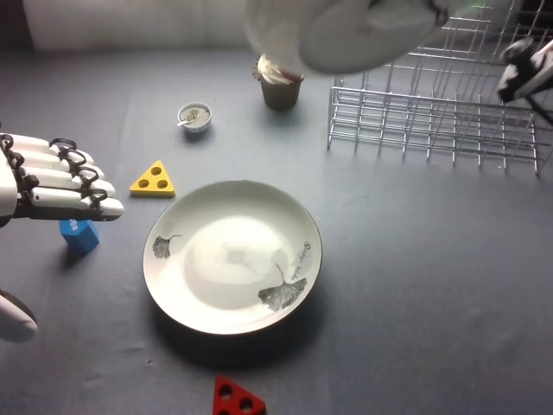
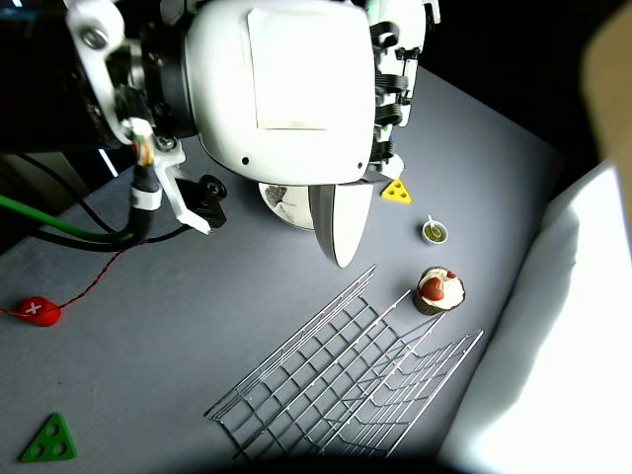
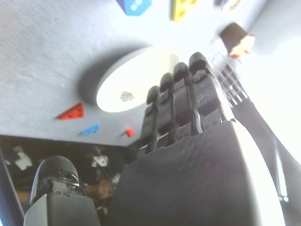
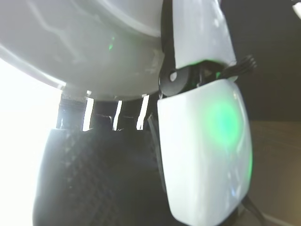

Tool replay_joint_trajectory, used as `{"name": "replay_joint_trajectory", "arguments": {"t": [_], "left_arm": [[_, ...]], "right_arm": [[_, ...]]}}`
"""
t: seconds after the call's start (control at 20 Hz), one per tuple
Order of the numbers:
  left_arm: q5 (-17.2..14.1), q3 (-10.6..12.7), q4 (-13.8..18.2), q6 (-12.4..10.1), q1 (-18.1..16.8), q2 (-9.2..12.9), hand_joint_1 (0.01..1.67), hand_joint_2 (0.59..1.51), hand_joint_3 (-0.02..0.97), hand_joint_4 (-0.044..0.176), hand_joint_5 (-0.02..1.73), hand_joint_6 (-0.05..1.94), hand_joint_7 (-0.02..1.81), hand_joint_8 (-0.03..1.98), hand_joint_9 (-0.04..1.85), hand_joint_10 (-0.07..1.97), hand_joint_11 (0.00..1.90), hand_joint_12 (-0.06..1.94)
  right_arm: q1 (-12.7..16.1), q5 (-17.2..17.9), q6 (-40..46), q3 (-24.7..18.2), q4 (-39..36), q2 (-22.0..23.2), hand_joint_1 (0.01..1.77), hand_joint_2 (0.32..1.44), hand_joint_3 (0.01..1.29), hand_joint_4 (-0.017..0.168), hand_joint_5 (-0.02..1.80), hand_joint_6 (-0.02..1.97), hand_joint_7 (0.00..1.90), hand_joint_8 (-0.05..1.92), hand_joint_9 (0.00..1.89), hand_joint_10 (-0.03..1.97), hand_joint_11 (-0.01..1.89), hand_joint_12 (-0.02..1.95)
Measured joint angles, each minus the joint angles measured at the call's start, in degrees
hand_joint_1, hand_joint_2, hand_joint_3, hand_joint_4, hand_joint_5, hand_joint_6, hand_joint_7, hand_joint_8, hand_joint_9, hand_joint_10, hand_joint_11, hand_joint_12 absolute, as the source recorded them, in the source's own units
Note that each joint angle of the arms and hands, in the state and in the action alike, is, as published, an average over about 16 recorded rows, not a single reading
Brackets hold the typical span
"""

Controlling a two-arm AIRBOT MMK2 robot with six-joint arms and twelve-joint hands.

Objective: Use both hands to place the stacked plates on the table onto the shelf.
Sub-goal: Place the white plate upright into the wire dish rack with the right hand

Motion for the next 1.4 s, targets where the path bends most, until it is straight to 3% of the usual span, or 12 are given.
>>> {"name": "replay_joint_trajectory", "arguments": {"t": [0.45,0.85,1.25,1.4], "left_arm": [[-0.6,0.2,0.4,0.0,-0.2,0.1,0.11,0.946,-0.006,0.002,0.13,0.02,0.15,0.01,0.14,0.01,0.14,0.01],[-0.8,0.4,0.5,0.0,-1.2,-0.1,0.10,0.944,-0.007,0.002,0.13,0.02,0.16,0.01,0.15,0.01,0.15,0.01],[-0.9,0.5,0.7,0.0,-2.2,-0.4,0.09,0.942,-0.006,0.002,0.13,0.02,0.15,0.01,0.16,0.01,0.16,0.01],[-0.9,0.6,0.7,0.0,-2.4,-0.4,0.09,0.944,-0.006,0.002,0.13,0.02,0.15,0.01,0.15,0.01,0.16,0.01]], "right_arm": [[2.2,-6.2,-8.2,4.5,17.1,0.9,1.49,0.91,0.01,-0.002,0.99,0.83,1.19,0.40,1.20,0.59,0.95,1.39],[2.9,-10.2,-10.1,9.4,23.7,0.6,1.50,0.92,0.01,-0.005,0.97,0.89,1.15,0.46,1.18,0.62,0.97,1.31],[4.0,-11.6,-10.1,12.8,24.9,-0.1,1.49,0.92,0.01,-0.008,0.98,0.86,1.17,0.45,1.18,0.63,1.08,0.74],[4.2,-11.9,-10.1,14.2,25.3,-0.4,1.49,0.92,0.01,-0.008,0.99,0.85,1.20,0.36,1.18,0.62,1.10,0.66]]}}
